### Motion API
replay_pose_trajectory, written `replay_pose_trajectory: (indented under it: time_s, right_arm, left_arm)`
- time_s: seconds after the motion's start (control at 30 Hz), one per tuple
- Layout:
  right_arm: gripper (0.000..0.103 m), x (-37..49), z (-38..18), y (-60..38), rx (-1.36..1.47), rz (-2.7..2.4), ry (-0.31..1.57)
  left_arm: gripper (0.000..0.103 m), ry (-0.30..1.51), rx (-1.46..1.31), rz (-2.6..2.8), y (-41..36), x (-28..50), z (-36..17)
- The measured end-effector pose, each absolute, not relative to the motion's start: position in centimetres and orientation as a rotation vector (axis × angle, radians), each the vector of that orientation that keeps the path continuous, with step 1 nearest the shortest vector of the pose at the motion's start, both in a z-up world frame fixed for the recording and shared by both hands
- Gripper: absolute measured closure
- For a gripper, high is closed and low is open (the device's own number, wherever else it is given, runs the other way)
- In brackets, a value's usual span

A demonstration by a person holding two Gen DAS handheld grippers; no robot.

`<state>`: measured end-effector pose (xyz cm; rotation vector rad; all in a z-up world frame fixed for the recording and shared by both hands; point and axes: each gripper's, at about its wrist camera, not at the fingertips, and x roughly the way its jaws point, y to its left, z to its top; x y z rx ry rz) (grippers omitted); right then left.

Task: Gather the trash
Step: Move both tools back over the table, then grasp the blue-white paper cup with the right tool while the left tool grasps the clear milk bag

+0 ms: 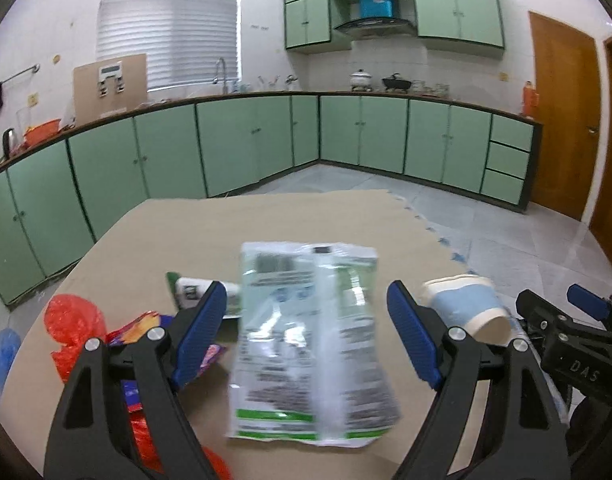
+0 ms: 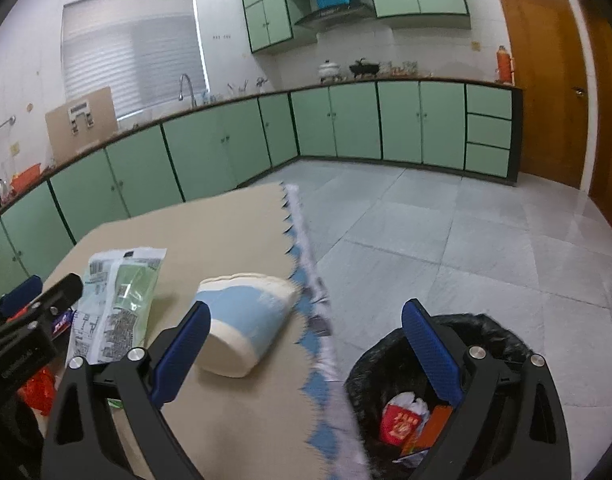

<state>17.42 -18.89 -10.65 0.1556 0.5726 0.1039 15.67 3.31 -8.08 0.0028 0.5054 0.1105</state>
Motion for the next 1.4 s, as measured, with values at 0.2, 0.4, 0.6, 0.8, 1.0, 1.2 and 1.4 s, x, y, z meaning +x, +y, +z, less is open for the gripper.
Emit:
replay_pose_trajectory:
  time_s: [0.2,0.4,0.6,0.8,1.0,1.2,1.4]
  right_arm:
    - [0.009,18.8,-10.4,-16.7,0.152,0.115,0.606]
    - [0.009,19.7,-10.8,-15.1,0.125,0.101,0.659]
    - [0.008,20.9,-11.6,-14.4,0.096,0.074,0.728]
    - [0.028,21.5,-12.2,-14.2,0.093,0.115,0.767]
    - [0.036,21.3,-12.1,-14.0,0.102,0.155,0.760]
    - [0.039,20.1,-11.6,-14.2,0.107,0.159,0.724]
    - [0.039,19.6,-10.8,-15.6,0.126,0.147,0.697]
  left_arm:
    - [0.023,0.527,-0.022,0.128,5.5,16.0,-8.6]
    - [0.023,0.543,-0.037,0.126,6.6,16.9,-8.6]
    - [0.023,0.556,-0.049,0.120,7.4,17.3,-8.8]
    - [0.023,0.566,-0.055,0.114,7.7,17.6,-9.1]
    - [0.023,0.574,-0.059,0.108,8.1,17.8,-9.3]
    - [0.021,0.594,-0.069,0.091,8.0,17.9,-9.9]
    - [0.021,0.646,-0.064,0.055,7.1,19.1,-10.6]
